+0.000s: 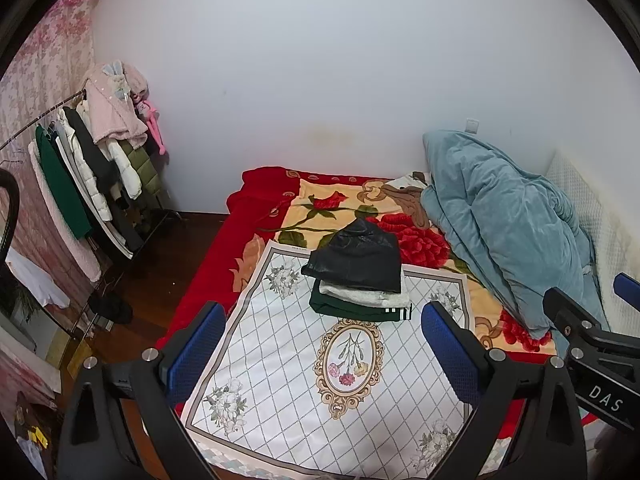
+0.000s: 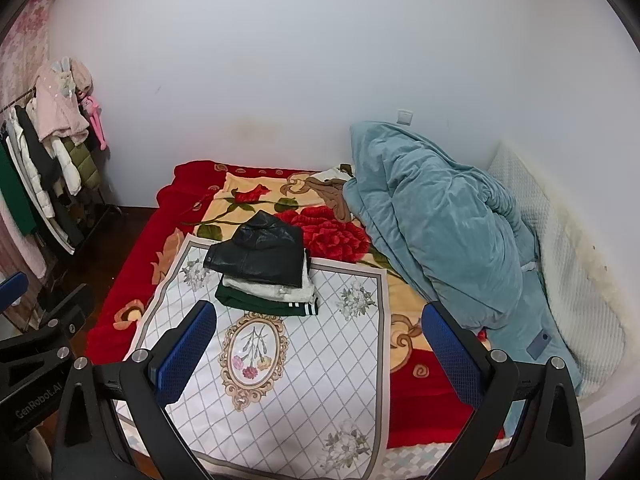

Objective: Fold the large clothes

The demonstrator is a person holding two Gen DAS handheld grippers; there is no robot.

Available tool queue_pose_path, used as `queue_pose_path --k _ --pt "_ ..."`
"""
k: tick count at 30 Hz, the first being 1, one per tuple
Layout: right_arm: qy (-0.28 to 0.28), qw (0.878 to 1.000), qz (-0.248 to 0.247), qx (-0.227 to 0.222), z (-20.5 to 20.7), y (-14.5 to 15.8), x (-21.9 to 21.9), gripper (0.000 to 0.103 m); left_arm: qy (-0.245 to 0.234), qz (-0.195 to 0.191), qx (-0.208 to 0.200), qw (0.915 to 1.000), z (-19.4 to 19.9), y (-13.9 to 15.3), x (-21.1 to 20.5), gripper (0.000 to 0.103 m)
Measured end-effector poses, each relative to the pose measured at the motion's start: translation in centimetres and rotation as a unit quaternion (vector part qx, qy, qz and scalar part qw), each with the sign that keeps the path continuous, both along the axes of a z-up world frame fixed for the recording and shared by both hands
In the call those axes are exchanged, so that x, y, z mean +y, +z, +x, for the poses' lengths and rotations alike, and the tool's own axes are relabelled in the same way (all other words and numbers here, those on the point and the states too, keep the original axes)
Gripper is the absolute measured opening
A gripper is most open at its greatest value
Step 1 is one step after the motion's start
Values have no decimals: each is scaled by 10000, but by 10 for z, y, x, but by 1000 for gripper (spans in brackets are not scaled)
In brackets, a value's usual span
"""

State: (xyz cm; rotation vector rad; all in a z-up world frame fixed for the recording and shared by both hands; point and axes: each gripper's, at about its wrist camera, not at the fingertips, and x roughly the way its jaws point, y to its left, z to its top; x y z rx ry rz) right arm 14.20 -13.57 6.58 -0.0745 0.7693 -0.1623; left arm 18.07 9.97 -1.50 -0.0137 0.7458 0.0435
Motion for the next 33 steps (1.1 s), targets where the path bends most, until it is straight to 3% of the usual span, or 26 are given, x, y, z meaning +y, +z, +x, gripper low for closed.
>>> queue_pose_path --k 33 --pt "89 9999 37 43 12 -3 -7 103 3 -7 -35 10000 4 1 1 100"
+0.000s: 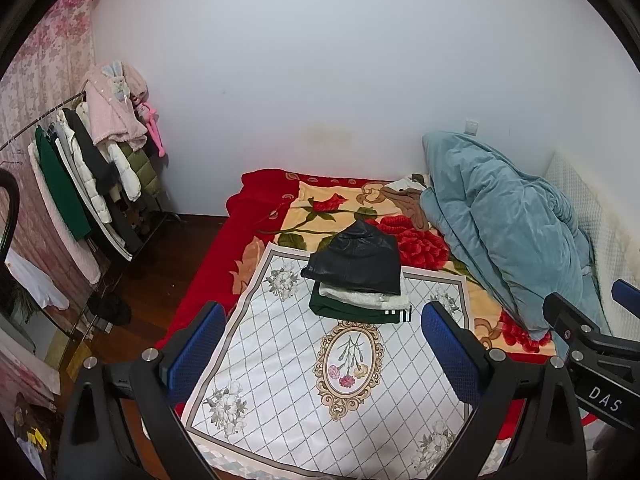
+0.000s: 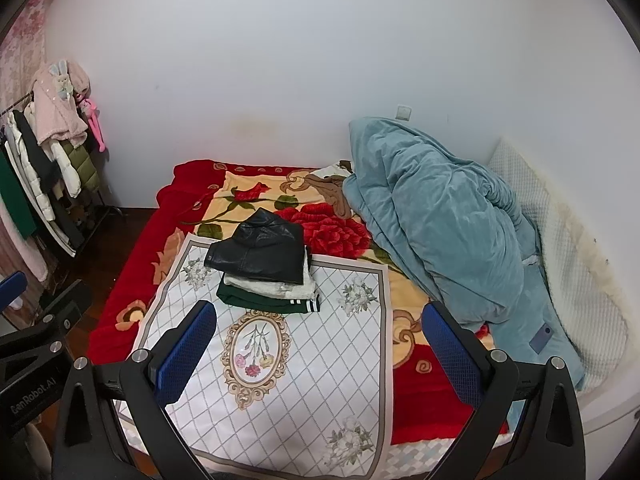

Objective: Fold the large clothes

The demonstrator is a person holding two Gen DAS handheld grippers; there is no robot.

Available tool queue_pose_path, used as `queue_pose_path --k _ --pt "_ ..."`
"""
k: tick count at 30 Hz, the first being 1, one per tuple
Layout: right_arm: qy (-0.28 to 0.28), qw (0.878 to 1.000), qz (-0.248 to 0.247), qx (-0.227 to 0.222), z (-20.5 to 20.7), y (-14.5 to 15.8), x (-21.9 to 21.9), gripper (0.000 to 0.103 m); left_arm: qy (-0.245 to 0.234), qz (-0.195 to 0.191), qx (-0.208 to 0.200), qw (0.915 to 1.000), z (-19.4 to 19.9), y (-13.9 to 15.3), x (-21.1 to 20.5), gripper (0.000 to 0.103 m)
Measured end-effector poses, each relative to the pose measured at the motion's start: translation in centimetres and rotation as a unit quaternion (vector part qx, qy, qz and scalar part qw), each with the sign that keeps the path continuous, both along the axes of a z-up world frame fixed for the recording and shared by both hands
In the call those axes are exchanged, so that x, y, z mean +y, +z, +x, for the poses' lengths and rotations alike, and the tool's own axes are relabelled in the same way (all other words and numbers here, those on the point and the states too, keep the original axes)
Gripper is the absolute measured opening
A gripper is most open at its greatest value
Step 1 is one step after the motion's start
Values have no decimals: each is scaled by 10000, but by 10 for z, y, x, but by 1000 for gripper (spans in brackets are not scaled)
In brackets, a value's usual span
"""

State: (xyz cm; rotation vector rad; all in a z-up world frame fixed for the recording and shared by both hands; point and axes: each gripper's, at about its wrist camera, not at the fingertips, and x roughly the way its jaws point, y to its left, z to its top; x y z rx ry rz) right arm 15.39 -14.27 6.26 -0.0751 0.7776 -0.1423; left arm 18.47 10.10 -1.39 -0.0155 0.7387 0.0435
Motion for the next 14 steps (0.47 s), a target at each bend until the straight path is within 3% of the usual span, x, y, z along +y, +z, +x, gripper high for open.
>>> queue_pose_path --k 14 --pt "26 10000 15 6 3 0 -2 103 17 -8 -41 10000 5 5 -1 100"
